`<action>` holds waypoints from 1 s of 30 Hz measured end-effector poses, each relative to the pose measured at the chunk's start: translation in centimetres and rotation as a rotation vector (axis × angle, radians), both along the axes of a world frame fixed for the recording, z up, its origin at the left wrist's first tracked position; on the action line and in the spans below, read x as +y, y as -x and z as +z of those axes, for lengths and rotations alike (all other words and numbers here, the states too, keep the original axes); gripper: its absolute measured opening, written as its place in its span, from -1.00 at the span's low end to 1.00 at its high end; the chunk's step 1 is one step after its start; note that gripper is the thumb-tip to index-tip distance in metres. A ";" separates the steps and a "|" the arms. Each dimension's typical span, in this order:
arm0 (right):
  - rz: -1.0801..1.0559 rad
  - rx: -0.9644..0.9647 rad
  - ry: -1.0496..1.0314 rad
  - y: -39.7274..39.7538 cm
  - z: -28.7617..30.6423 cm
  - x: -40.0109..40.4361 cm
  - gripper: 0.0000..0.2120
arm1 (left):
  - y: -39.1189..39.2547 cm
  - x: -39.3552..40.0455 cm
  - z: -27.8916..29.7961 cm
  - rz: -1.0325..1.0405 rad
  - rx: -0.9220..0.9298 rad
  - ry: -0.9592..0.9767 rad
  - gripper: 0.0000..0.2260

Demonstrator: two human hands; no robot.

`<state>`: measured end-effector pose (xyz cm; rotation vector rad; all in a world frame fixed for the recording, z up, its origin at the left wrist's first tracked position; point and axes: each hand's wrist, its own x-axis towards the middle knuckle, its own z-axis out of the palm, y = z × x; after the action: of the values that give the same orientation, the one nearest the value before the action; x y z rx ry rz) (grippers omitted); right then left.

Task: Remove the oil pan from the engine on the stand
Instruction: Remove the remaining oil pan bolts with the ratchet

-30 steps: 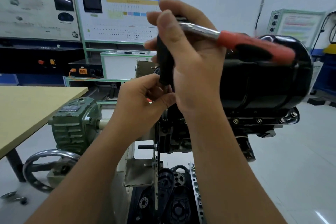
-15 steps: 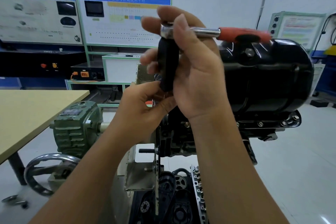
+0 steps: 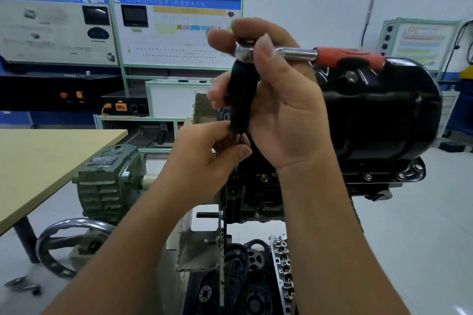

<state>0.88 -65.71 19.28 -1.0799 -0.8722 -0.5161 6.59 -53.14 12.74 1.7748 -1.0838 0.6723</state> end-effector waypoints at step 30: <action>-0.511 -0.255 -0.005 -1.1 -0.3 1.4 -0.79 | -0.1 -0.3 0.2 -0.028 0.018 0.137 -0.88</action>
<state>2.03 -64.27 18.95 -1.2533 -0.8102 -1.0995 6.74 -53.44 12.91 1.6431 -1.0240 0.6959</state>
